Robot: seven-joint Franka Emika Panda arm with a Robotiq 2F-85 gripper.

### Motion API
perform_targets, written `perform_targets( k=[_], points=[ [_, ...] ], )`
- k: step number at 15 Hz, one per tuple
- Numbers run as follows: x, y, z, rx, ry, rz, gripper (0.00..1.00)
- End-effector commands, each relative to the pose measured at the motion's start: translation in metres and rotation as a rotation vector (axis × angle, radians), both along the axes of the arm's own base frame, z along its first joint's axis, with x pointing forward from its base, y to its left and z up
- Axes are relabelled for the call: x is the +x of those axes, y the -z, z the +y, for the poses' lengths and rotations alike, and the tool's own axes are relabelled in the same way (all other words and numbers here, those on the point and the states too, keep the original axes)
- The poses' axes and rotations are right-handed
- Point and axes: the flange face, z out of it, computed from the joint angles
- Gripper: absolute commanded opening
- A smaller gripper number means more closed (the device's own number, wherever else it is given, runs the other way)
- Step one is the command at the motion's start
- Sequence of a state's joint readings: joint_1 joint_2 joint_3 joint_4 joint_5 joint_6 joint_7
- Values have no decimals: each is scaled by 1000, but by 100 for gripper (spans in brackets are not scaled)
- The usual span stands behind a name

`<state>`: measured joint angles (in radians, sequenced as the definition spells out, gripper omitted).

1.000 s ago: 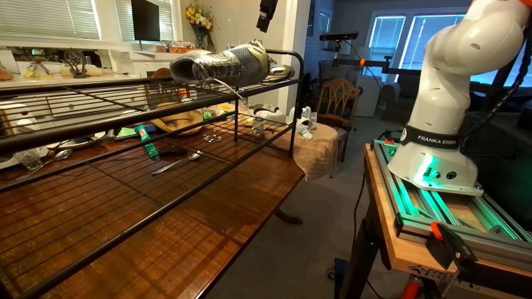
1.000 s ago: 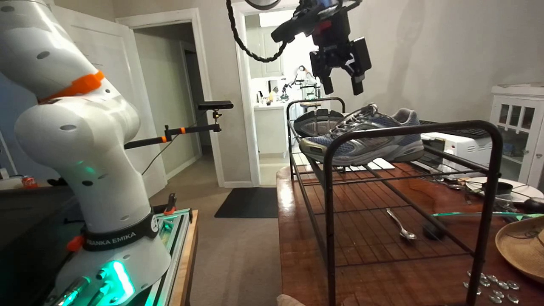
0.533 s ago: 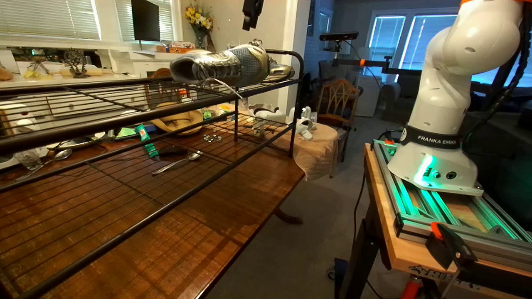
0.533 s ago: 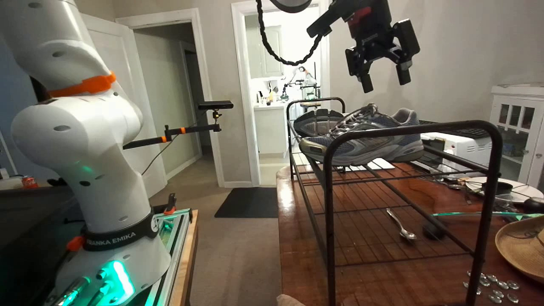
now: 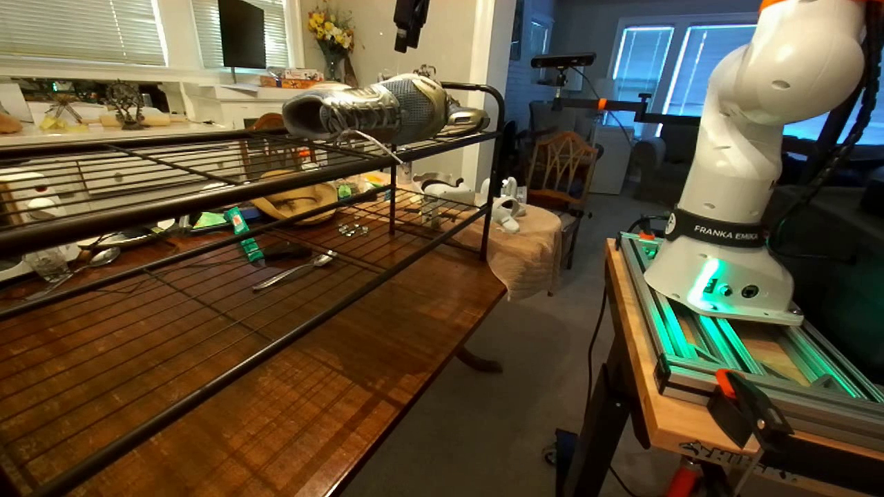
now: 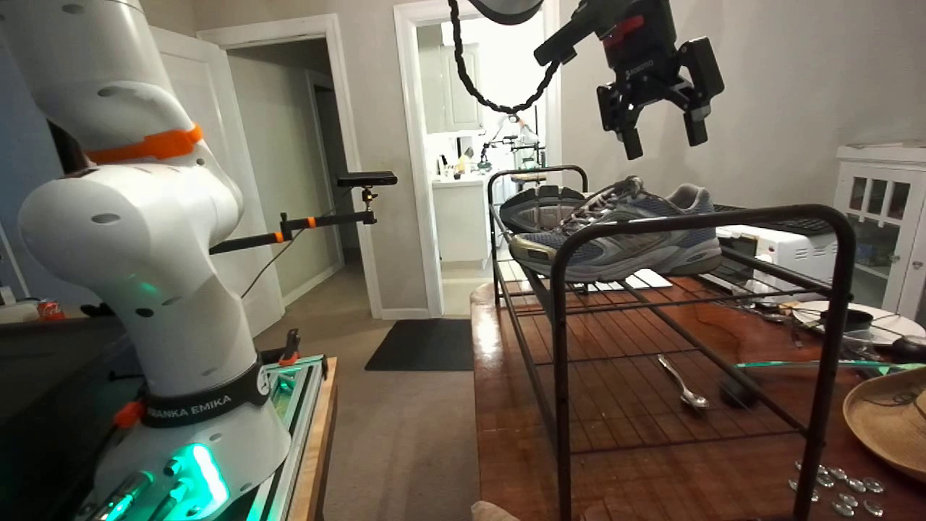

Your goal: Take one shoe off of the other shoe and place it on it's side

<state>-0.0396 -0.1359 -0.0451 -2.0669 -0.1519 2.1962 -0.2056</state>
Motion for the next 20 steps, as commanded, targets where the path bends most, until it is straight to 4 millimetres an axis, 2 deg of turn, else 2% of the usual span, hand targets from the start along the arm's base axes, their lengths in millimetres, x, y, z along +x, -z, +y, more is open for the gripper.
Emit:
perform_targets(
  k=[1,5,8,13,20],
  points=[
    [2,-4,10,4,22,-7,100],
    [2,-14,41,42,8,-30,100],
    [1,-14,73,61,-19,-32,100],
    [-1,2,124,109,-101,-21,100],
    [-8,29,180,153,-216,6,100]
  ],
)
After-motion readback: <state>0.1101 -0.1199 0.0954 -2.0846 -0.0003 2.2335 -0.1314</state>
